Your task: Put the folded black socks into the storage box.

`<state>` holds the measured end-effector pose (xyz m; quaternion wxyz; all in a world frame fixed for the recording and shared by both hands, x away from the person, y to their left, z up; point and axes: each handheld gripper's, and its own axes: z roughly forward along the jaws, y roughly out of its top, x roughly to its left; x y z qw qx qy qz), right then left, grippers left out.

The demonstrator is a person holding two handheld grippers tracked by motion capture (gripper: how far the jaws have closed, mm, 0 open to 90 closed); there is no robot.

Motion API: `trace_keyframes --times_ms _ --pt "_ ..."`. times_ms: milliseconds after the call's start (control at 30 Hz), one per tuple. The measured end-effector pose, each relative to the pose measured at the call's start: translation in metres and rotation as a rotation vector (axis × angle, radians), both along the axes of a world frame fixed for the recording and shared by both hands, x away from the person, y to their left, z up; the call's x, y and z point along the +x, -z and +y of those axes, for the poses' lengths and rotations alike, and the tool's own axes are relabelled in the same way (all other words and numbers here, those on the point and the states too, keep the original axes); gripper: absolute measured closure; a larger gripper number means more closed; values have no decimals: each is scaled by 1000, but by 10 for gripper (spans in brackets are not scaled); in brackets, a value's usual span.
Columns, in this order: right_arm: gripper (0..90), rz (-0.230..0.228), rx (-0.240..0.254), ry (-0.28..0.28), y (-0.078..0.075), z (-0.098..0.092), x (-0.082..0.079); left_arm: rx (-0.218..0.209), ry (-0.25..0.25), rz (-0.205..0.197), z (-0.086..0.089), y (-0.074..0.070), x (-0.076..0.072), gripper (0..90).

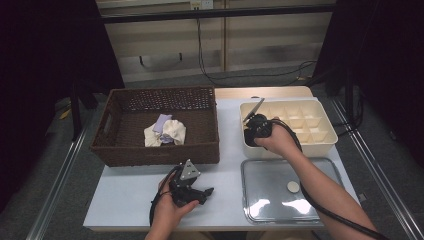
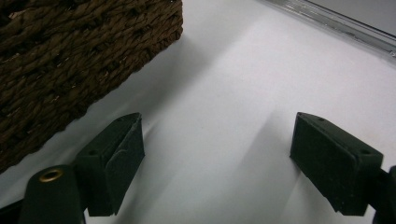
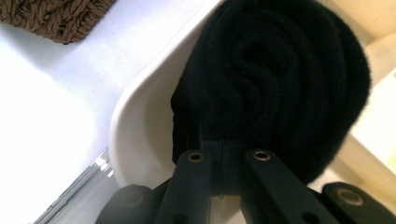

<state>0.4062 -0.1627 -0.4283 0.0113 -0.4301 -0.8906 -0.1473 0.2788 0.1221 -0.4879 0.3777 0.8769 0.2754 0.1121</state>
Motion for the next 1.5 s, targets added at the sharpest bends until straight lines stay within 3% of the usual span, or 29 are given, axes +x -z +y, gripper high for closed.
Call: trace_keyframes --times_ms 100,300,367,433,500,900,1167,1500 --pt "893 -8 35 10 -2 -4 -3 -2 1 1 0 0 0 172" --pt "808 -82 145 13 -18 -21 -15 -1 0 0 0 0 0 172" --pt "753 -124 180 26 -26 -27 -21 0 0 0 0 0 0 172" --pt "616 -166 218 28 -32 -35 -26 -1 1 1 0 0 0 172" --pt "592 -182 254 36 -37 -41 -32 0 1 1 0 0 0 172" --pt "460 -279 296 -42 -43 -50 -71 0 1 1 0 0 0 172" --pt "379 -296 319 -76 -34 -51 -93 0 1 1 0 0 0 172" --pt "332 -283 331 -94 -8 -52 -111 -1 0 1 0 0 0 172"
